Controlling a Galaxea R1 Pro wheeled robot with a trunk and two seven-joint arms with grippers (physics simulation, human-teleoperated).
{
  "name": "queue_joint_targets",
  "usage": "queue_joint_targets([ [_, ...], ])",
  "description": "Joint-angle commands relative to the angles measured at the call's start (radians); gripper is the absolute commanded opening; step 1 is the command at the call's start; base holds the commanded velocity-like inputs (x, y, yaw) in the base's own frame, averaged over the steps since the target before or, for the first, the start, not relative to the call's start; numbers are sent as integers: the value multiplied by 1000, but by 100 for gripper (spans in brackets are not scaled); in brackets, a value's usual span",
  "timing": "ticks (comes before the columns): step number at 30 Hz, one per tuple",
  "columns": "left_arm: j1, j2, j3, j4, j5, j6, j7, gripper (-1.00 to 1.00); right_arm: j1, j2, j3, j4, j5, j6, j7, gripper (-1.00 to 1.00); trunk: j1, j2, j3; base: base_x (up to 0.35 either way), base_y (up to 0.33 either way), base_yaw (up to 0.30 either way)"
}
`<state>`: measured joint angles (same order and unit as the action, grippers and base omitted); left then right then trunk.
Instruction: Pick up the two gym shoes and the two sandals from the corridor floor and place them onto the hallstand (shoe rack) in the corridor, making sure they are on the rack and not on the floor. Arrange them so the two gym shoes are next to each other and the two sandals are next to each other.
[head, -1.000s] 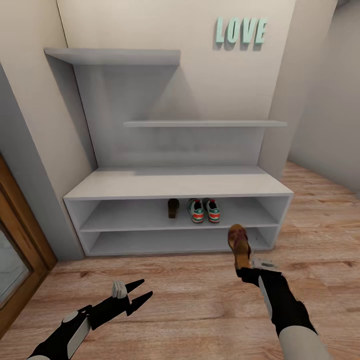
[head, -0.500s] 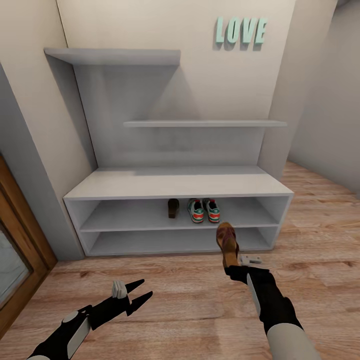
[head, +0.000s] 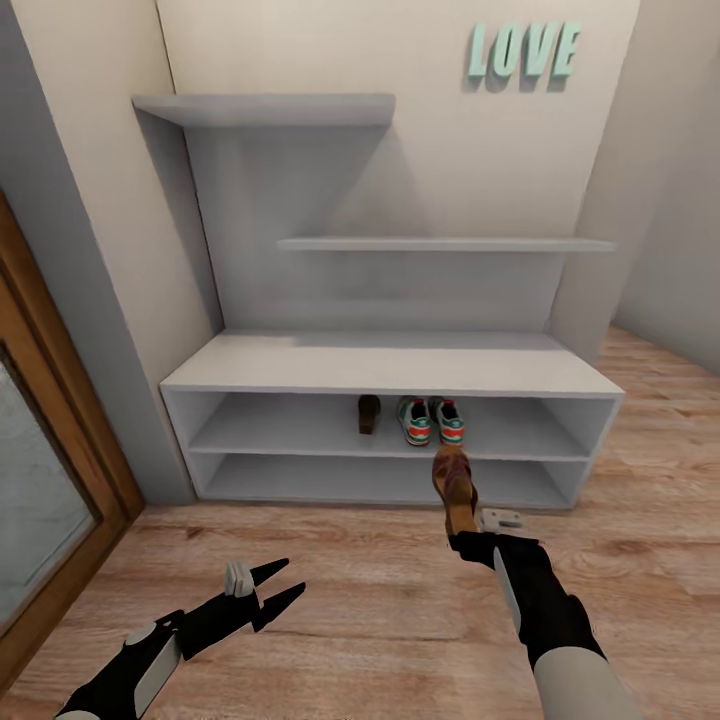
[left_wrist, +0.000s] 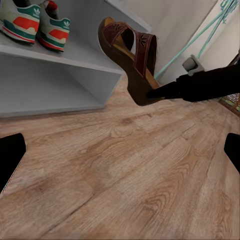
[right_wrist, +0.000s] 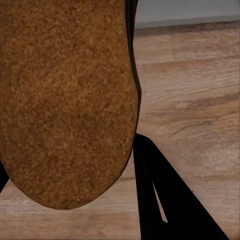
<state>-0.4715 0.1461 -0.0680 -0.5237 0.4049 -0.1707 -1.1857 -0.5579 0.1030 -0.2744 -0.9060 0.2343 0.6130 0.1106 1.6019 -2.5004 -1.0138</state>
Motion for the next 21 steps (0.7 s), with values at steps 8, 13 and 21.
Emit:
queue_joint_targets([
  [8,-1,1,-7,2,6,-9,0,100,0,1,-5,-2,7,1,9,-100,0,0,-9,34,28,252],
  [13,-1,1,-8,2,6,-9,0,100,0,1,-6,-2,7,-2,9,-100,0,0,-13,168,162,252],
  [21,-1,1,-9,1,6,-9,0,100,0,1,-6,-2,7,-4,6,-100,0,0,-20,225,238,204],
])
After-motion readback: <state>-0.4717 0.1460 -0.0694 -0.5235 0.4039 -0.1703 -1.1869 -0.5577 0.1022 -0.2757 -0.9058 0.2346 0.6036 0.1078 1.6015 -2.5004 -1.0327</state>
